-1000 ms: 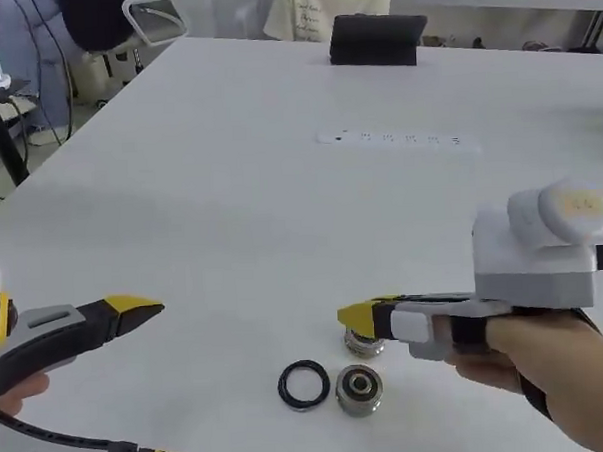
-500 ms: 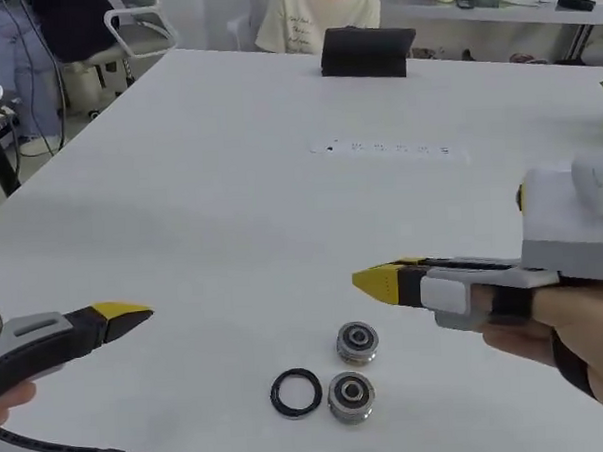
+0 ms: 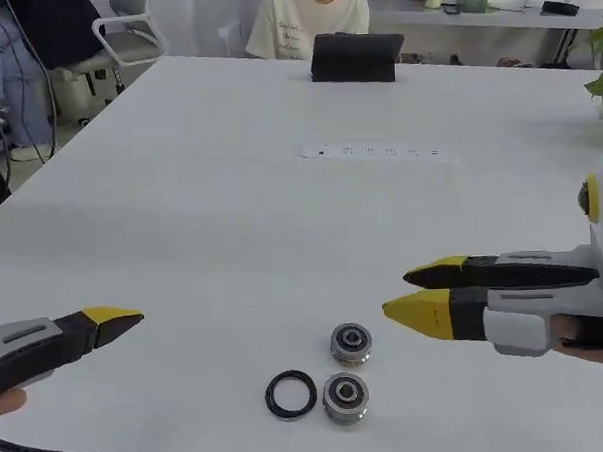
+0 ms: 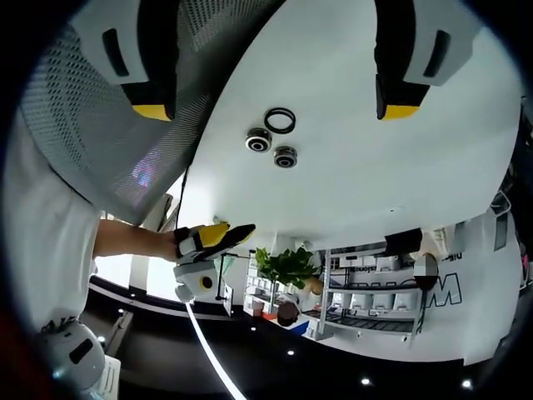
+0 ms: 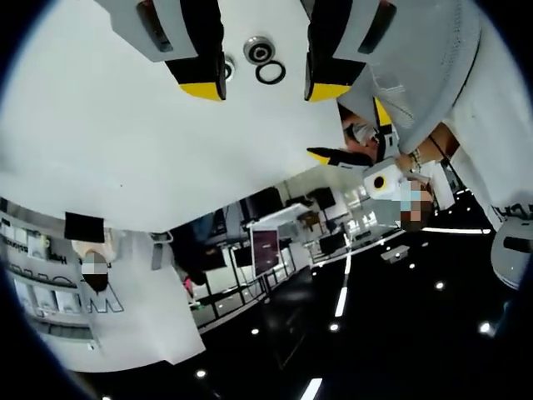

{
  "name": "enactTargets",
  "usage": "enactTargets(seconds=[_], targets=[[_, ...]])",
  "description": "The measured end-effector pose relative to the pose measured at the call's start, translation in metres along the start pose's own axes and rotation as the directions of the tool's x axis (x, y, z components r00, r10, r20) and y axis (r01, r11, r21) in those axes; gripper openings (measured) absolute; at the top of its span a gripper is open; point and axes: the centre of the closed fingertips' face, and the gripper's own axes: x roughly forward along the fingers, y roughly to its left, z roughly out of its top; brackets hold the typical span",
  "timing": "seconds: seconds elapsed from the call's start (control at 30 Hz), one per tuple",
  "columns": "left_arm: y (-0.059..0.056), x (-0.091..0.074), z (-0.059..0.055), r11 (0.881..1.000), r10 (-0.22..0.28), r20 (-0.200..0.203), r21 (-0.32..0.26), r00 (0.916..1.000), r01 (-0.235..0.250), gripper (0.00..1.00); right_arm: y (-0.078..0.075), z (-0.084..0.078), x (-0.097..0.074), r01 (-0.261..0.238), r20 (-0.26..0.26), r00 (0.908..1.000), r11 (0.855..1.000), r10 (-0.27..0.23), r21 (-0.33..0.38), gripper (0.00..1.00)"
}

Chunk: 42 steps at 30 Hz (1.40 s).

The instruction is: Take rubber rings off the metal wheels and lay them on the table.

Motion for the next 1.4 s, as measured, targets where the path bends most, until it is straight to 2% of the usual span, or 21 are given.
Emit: enactTargets(seconds=[0.3,0.43,0.57,0.73,0.83,1.03,1.13,1.27,1.4], targets=[[0.001,-0.001,-0.001,1.000,0.001,0.001,0.002,1.0000,-0.001,0.99,-0.004,-0.017,-0.027,0.034,0.005,0.9994,0.998,-0.033,-0.048,0.51],[0.000,-0.001,-0.002,1.000,0.000,-0.001,-0.001,1.0000,0.000,0.99,-0.006,-0.030,-0.034,0.055,-0.017,0.9983,0.996,-0.056,-0.064,0.64],[-0.001,-0.001,-0.003,1.000,0.001,-0.003,-0.001,1.0000,-0.001,0.99,-0.010,-0.045,-0.039,0.085,-0.041,0.9952,0.993,-0.089,-0.087,0.72],[-0.001,0.000,-0.003,1.000,0.000,-0.010,-0.001,1.0000,0.000,0.99,-0.014,-0.063,-0.045,0.117,-0.059,0.9909,0.991,-0.121,-0.063,0.80],[-0.001,0.001,-0.005,1.000,0.001,-0.016,-0.004,0.9999,-0.001,0.99,-0.018,-0.073,-0.049,0.153,-0.080,0.9843,0.986,-0.157,-0.065,0.87],[-0.003,0.002,-0.005,1.000,0.001,-0.022,-0.010,0.9997,-0.001,0.99,-0.022,-0.078,-0.054,0.193,-0.068,0.9781,0.979,-0.197,-0.067,0.99],[-0.003,0.002,-0.005,1.000,0.003,-0.023,-0.012,0.9997,-0.004,0.99,-0.020,-0.084,-0.055,0.183,-0.089,0.9786,0.982,-0.186,-0.037,0.99],[-0.002,0.001,-0.005,1.000,0.008,-0.025,-0.018,0.9997,-0.009,0.99,-0.020,-0.094,-0.055,0.194,-0.126,0.9722,0.980,-0.198,-0.040,0.99],[-0.002,0.001,-0.006,1.000,0.013,-0.030,-0.018,0.9995,-0.013,0.99,-0.016,-0.099,-0.056,0.190,-0.139,0.9714,0.981,-0.192,-0.034,0.99]])
